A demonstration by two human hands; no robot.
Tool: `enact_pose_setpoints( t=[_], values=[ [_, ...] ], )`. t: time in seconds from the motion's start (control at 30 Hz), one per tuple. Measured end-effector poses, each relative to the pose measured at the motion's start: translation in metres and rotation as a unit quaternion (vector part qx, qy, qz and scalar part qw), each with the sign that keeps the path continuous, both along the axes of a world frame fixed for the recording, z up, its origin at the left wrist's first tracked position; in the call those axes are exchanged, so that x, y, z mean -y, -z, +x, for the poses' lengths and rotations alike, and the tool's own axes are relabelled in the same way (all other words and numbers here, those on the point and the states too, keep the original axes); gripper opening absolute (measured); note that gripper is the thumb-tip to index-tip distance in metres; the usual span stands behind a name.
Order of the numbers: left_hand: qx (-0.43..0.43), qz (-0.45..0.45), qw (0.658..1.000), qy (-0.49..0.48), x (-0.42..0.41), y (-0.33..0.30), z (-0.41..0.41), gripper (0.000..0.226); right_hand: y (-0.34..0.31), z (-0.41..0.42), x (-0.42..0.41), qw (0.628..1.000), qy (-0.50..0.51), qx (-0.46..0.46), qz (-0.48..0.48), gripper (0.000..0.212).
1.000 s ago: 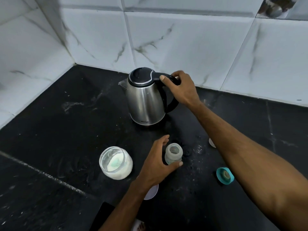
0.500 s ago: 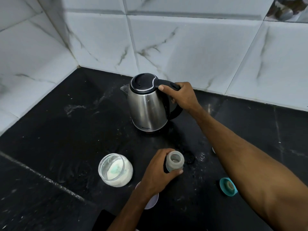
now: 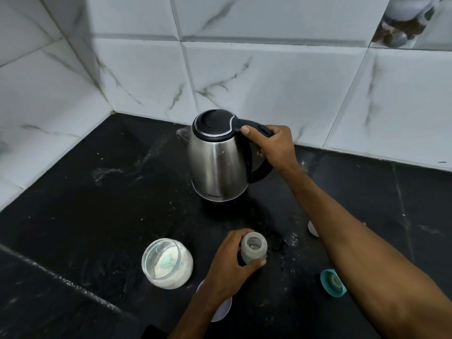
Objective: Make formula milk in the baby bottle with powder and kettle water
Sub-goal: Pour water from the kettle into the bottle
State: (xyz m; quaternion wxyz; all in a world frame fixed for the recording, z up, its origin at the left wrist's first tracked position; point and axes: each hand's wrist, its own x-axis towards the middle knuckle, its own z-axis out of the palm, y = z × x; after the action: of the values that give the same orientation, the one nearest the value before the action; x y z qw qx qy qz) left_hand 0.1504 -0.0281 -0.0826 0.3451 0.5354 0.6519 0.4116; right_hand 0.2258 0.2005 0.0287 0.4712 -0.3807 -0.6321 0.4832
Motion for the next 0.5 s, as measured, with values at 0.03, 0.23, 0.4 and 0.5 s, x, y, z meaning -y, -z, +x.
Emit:
enact_pose_setpoints(
  t=[0.03,0.23,0.4,0.5],
  values=[
    [0.001,0.000,1.000,-0.003,0.001,0.001,-0.001,0.051,-0.007,0.006,0.000,1.000,-0.003,-0.002,0.011,0.077],
    [0.023,0.000,0.999,-0.024,0.009,0.005,-0.005,0.060,-0.039,0.049,0.006,0.998,0.004,0.011,0.064,0.081],
    [0.035,-0.002,0.999,-0.026,0.013,0.005,-0.007,0.065,-0.055,0.085,0.024,0.997,0.027,0.022,0.072,0.080],
    [0.035,0.004,0.999,-0.021,0.011,0.004,-0.006,0.062,-0.059,0.107,0.036,0.995,0.047,0.035,0.075,0.073]
  ],
)
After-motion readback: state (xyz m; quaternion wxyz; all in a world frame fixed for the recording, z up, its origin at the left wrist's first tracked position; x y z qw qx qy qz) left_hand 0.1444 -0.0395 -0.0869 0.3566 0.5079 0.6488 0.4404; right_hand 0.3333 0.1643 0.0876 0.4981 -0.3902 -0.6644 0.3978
